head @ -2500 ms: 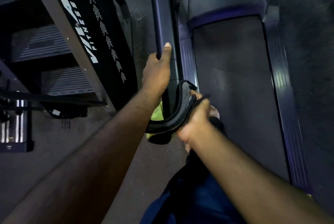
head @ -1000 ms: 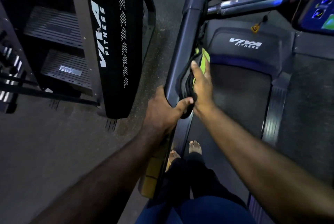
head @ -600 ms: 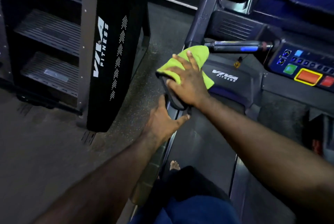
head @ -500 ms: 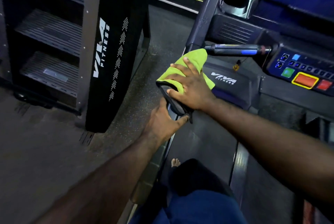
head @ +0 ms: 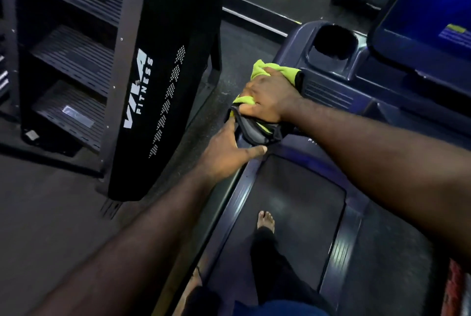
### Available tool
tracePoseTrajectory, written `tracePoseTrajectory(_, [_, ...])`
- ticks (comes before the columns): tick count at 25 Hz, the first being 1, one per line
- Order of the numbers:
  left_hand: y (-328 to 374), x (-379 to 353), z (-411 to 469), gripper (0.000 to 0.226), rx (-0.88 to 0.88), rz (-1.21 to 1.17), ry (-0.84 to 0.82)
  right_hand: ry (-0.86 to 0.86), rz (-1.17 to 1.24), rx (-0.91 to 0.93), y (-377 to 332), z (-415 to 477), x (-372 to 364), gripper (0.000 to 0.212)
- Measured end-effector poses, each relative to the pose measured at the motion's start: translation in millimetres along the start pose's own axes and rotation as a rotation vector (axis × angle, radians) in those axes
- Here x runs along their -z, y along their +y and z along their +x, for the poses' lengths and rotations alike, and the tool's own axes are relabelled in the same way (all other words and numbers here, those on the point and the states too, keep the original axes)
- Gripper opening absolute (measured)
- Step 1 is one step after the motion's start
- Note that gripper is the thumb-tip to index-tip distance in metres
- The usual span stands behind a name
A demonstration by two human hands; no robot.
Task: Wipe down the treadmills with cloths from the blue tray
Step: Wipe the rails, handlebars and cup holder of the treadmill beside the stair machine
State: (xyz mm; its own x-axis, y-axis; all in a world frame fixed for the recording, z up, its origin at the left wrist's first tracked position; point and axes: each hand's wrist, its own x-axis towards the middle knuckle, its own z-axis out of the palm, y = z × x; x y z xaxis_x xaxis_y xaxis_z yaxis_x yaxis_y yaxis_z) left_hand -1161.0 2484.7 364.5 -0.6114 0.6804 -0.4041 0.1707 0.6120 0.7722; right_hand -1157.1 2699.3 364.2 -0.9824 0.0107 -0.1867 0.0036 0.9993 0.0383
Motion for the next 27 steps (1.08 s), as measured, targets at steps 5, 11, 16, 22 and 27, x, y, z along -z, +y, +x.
tracePoseTrajectory(5, [33.4,-15.9,46.3,0.087,0.073,-0.016,0.061,0.038,-0.04,0.023,77.7,31.9,4.5,0.078])
tracePoseTrajectory(11, [32.9,-28.0,51.6,0.092,0.036,0.188,0.093,-0.029,-0.089,-0.108,114.6,68.2,23.3,0.081])
tracePoseTrajectory(16, [31.3,-35.0,51.6,0.09,-0.017,0.245,0.164,0.085,-0.001,-0.241,55.2,40.7,5.4,0.064])
tracePoseTrajectory(22, [33.2,-33.4,50.7,0.097,0.013,0.287,0.119,-0.041,-0.016,-0.238,89.4,51.6,18.2,0.068])
tracePoseTrajectory(27, [36.6,-25.0,73.7,0.083,0.087,0.202,-0.012,-0.084,0.066,-0.562,76.5,64.5,6.5,0.061])
